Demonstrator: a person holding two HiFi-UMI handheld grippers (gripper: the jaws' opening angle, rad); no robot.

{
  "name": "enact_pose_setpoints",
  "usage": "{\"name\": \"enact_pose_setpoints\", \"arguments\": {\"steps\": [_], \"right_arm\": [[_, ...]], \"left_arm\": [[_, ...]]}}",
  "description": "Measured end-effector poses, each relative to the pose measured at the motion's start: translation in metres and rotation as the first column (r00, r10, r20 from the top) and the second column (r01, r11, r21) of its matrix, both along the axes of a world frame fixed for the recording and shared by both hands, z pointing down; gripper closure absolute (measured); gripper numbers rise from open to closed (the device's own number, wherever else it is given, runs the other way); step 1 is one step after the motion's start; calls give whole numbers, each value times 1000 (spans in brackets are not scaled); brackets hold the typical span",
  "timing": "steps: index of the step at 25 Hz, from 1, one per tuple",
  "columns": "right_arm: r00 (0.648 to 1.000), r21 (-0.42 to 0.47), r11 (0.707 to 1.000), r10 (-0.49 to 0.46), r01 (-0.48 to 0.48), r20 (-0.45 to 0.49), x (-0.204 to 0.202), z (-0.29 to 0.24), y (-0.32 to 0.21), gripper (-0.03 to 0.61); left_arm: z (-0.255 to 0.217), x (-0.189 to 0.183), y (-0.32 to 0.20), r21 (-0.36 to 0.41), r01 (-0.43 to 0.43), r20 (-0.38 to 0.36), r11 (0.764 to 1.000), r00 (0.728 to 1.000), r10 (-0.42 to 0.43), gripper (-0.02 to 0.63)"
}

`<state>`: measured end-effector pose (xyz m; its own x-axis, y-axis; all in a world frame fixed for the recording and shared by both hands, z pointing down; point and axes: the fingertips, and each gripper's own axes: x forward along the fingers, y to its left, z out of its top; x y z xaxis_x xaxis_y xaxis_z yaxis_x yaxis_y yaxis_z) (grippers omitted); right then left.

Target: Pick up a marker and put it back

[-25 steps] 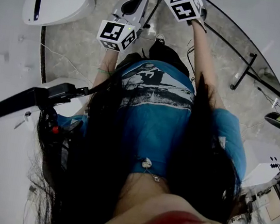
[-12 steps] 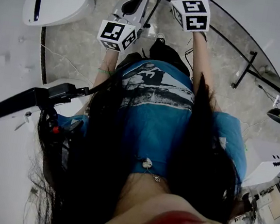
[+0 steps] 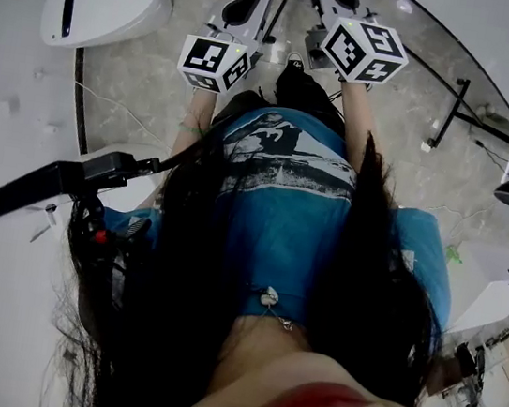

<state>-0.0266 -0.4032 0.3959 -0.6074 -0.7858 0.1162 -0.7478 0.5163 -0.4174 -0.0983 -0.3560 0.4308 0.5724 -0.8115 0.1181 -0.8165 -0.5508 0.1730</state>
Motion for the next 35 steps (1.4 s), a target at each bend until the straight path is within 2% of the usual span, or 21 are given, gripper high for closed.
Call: {"name": "enact_pose_setpoints", "arguments": {"steps": [6, 15, 19, 24, 28, 33, 35], "right_arm": [[1000, 5, 1000, 28, -28, -6, -30, -3, 114, 566], [998, -54, 997, 45, -48, -42, -26, 17, 220, 568], [998, -56, 998, 33, -36, -54, -20, 15, 246, 568], [999, -32, 999, 10, -12, -54, -3, 3, 280, 568], [998, -8, 1000, -7, 7, -62, 31, -3, 335, 568], [999, -22, 1000, -7, 6, -34, 41, 1, 359, 568], [999, -22, 1000, -14, 13, -30, 61, 3, 394, 568]], "left_arm": [[-4, -27, 107, 7, -43, -34, 999, 998, 44, 612], [9, -18, 194, -45, -95, -74, 994, 993, 92, 612], [8, -12, 217, -44, -94, -81, 995, 993, 91, 612], [-11, 4, 246, -1, -64, -81, 998, 995, 63, 612], [-21, 40, 299, 18, -47, -85, 999, 995, 48, 612], [-25, 52, 319, 31, -47, -81, 998, 995, 50, 612], [-27, 75, 355, 39, -47, -84, 998, 995, 50, 612]]}}
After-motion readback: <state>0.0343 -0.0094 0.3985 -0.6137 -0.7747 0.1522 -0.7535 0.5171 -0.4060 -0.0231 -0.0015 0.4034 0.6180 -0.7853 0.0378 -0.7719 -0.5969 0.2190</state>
